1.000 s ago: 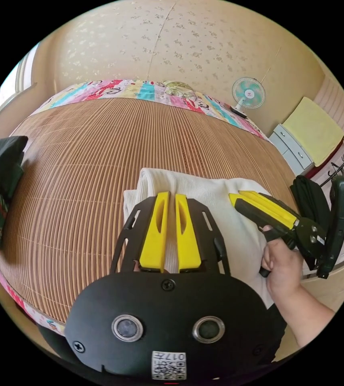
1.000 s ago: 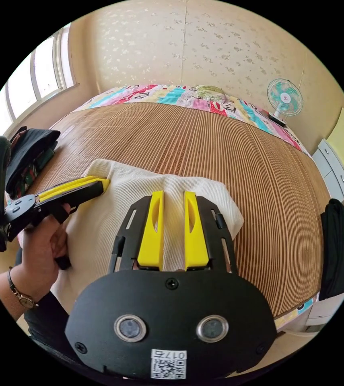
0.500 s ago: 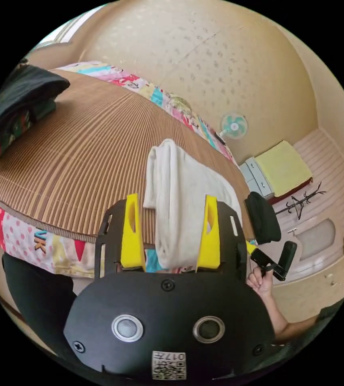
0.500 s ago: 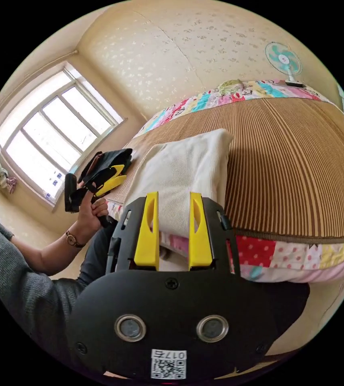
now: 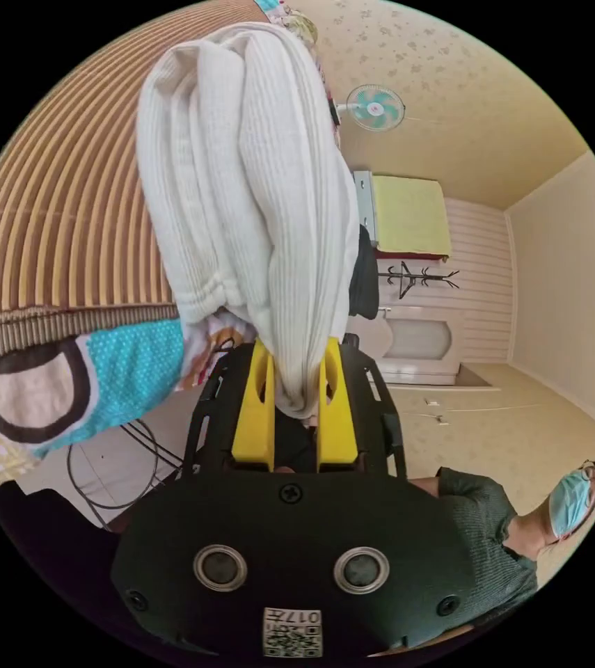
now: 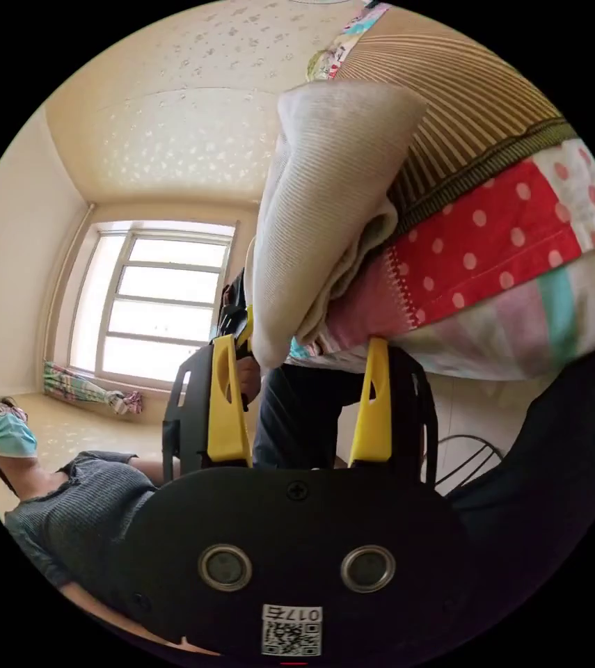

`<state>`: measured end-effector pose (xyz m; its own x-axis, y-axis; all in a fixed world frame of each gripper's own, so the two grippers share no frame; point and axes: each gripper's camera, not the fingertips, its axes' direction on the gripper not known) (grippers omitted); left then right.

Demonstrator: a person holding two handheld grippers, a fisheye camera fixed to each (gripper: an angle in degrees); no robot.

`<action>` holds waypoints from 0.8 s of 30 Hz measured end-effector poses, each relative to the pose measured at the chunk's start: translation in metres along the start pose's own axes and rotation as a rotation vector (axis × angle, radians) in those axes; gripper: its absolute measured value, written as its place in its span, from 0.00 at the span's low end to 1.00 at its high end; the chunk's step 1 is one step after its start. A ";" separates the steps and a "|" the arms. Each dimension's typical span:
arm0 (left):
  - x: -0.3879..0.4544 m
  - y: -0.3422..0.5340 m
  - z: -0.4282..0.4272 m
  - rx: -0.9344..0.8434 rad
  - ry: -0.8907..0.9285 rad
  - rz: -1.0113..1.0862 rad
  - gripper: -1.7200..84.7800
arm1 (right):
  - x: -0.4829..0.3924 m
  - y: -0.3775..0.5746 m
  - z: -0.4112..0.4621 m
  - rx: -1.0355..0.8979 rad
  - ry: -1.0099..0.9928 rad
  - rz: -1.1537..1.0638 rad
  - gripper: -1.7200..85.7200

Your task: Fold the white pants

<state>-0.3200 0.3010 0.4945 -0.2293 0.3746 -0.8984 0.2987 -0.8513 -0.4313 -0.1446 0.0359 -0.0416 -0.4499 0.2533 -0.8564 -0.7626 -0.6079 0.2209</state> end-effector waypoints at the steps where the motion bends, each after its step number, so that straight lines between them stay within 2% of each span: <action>1: 0.003 0.003 0.003 -0.009 -0.002 0.019 0.13 | 0.010 -0.007 -0.004 0.028 -0.055 0.031 0.31; 4: 0.007 0.023 0.010 -0.049 0.040 0.044 0.12 | 0.023 -0.023 -0.015 0.019 -0.093 0.056 0.34; 8: 0.010 0.042 0.007 -0.063 0.264 0.063 0.11 | 0.031 -0.023 -0.030 0.029 -0.219 0.074 0.35; 10: 0.020 0.044 0.000 -0.067 0.165 0.101 0.11 | 0.029 -0.021 -0.041 0.061 -0.261 0.038 0.30; 12: 0.027 0.042 -0.007 -0.106 -0.037 0.117 0.11 | 0.034 -0.022 -0.044 0.077 -0.239 0.058 0.25; 17: 0.016 0.042 -0.019 -0.127 -0.035 0.072 0.14 | 0.047 -0.015 -0.049 0.153 -0.280 0.073 0.20; 19: 0.034 0.050 -0.023 -0.161 -0.021 0.184 0.16 | 0.043 -0.010 -0.057 0.179 -0.314 0.069 0.19; 21: 0.070 0.070 -0.032 -0.219 -0.148 0.355 0.18 | 0.039 -0.008 -0.062 0.178 -0.313 0.092 0.19; 24: 0.091 0.093 -0.045 -0.243 -0.278 0.429 0.17 | 0.036 -0.002 -0.067 0.166 -0.287 0.115 0.18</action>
<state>-0.2714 0.2724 0.3686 -0.2663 -0.1253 -0.9557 0.6160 -0.7848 -0.0687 -0.1281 -0.0042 -0.1040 -0.6317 0.4060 -0.6604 -0.7539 -0.5201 0.4015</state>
